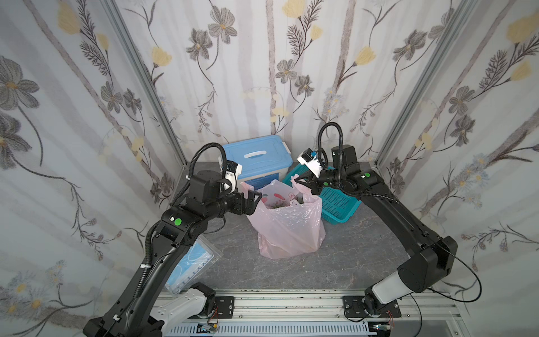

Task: Place the pineapple into a plastic bag & tie a knot
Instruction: Cross the plastic bag at the center of the board.

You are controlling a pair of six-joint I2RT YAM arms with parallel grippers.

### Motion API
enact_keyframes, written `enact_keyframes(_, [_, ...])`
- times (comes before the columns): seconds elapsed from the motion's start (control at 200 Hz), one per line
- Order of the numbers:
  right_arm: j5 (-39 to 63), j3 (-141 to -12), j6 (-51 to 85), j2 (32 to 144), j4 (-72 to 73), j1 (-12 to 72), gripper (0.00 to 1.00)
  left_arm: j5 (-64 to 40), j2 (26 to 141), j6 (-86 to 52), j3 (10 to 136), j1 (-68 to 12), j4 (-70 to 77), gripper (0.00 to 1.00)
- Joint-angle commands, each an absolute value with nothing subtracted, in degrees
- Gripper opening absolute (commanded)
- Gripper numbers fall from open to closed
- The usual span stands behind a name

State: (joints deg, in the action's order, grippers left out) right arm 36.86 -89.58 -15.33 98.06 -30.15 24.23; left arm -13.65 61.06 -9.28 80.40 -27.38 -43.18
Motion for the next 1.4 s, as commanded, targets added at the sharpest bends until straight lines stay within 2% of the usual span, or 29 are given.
enact_keyframes(0.0, [35.47,-87.65,-12.73,96.2,-25.08,23.25,0.0,-7.02,63.84,-13.31,86.32,-25.73,-51.22,1.0])
enact_keyframes(0.11, [36.59,-85.08,-11.5,94.29,-22.42,22.08,0.0,-3.72,63.83,-14.16,86.79,-23.15,-53.66,1.0])
enact_keyframes(0.215, [38.15,-83.83,-12.12,93.62,-21.81,21.9,0.0,-7.75,61.5,-11.94,81.14,-19.51,-49.38,1.0])
enact_keyframes(0.305, [39.66,-82.98,-12.75,93.5,-21.4,21.83,0.0,-23.11,60.19,-10.84,72.6,-8.97,-36.77,1.0])
enact_keyframes(0.355, [40.59,-82.89,-13.05,93.61,-21.31,21.74,0.0,-35.55,61.12,-12.63,69.5,-4.52,-27.93,1.0])
enact_keyframes(0.405, [41.27,-82.88,-13.27,93.65,-21.3,21.54,0.0,-43.64,62.3,-13.89,67.5,-3.72,-20.08,1.0])
enact_keyframes(0.49, [41.83,-82.74,-13.3,93.77,-21.23,21.27,0.0,-50.94,63.43,-18.54,63.99,-3.78,-8.77,1.0])
enact_keyframes(0.649, [42.49,-82.8,-13.06,93.87,-21.27,21.09,0.0,-52.66,62.27,-24.56,55.94,-4.57,7.78,1.0])
enact_keyframes(0.839, [43.59,-82.91,-13.01,93.67,-21.36,21.09,0.0,-44.29,65.75,-18.93,54.5,-6.68,6.04,1.0])
enact_keyframes(1.099, [43.99,-83.17,-12.74,93.62,-21.77,21.17,0.0,-50.86,75.29,-19.97,54.4,-7.96,14.54,0.98])
enact_keyframes(1.154, [43.96,-83.16,-12.74,93.51,-21.96,21.11,0.0,-52.67,75.83,-21.57,52.9,-8.34,18.86,0.95])
enact_keyframes(1.224, [43.62,-83.14,-12.77,93.43,-22.06,21.14,0.0,-54.3,76.36,-22.64,52.56,-8.76,20.38,0.86])
enact_keyframes(1.399, [42.83,-83.5,-12.74,93.08,-22.05,21.14,0.0,-55.11,75.24,-23.7,50.6,-9.11,20.38,0.43])
